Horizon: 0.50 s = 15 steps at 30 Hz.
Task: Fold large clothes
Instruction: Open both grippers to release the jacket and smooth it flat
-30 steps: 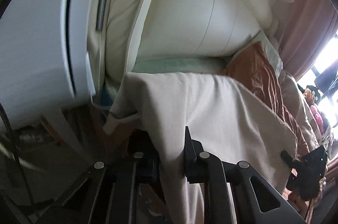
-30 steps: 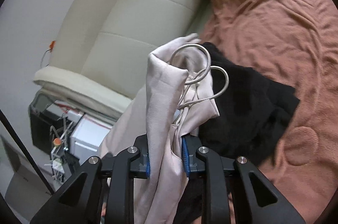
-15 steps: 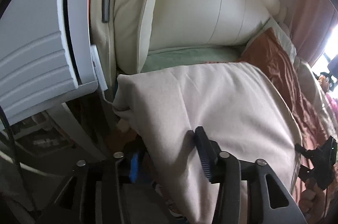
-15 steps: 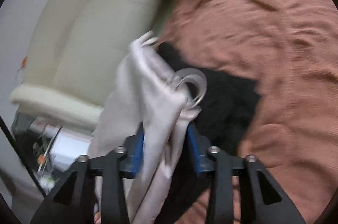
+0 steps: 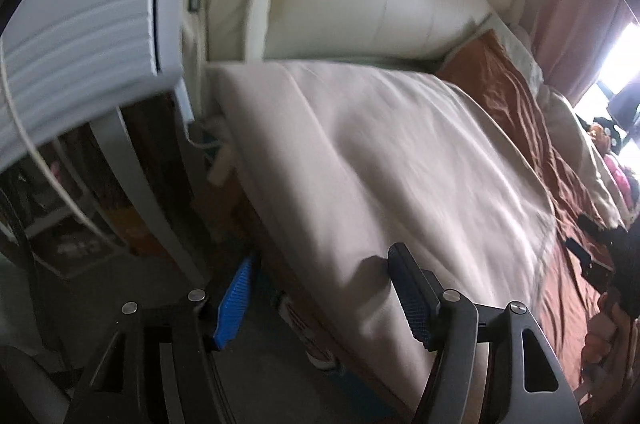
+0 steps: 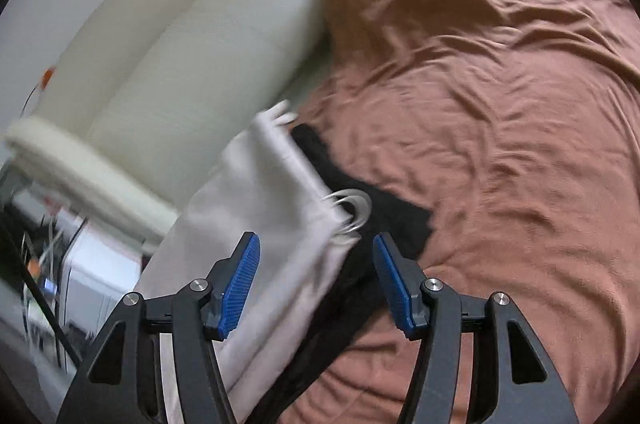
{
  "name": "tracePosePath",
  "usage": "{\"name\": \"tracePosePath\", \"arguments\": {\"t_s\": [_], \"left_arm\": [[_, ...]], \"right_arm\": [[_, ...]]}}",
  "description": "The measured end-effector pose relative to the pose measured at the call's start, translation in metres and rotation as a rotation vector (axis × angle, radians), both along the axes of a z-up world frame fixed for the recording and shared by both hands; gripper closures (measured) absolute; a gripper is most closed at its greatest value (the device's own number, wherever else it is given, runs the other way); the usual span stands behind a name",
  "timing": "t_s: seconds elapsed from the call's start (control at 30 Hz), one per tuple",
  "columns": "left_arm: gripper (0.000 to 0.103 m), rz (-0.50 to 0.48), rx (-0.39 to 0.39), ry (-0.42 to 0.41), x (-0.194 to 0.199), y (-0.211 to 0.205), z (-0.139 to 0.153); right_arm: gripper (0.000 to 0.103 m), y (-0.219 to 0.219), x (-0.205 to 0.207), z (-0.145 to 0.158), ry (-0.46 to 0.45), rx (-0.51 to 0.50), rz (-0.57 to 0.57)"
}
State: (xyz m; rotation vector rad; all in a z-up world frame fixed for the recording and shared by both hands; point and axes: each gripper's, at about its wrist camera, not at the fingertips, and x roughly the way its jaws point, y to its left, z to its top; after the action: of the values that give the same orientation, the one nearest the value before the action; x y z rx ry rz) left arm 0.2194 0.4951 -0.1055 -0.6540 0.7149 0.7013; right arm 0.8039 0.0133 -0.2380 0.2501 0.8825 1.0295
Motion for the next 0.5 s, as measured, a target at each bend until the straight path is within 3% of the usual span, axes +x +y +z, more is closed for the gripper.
{"name": "tracePosePath", "arguments": {"t_s": [0.2,0.5], "left_arm": [[0.035,-0.060,-0.017,0.010,0.012,-0.037,-0.007],[0.032,-0.122,-0.021,0.006,0.019,-0.103,-0.011]], "right_arm": [[0.047,-0.003,-0.027,0.005,-0.015,-0.020,0.091],[0.045,-0.063,-0.056,0.021,-0.074,-0.106,0.108]]}}
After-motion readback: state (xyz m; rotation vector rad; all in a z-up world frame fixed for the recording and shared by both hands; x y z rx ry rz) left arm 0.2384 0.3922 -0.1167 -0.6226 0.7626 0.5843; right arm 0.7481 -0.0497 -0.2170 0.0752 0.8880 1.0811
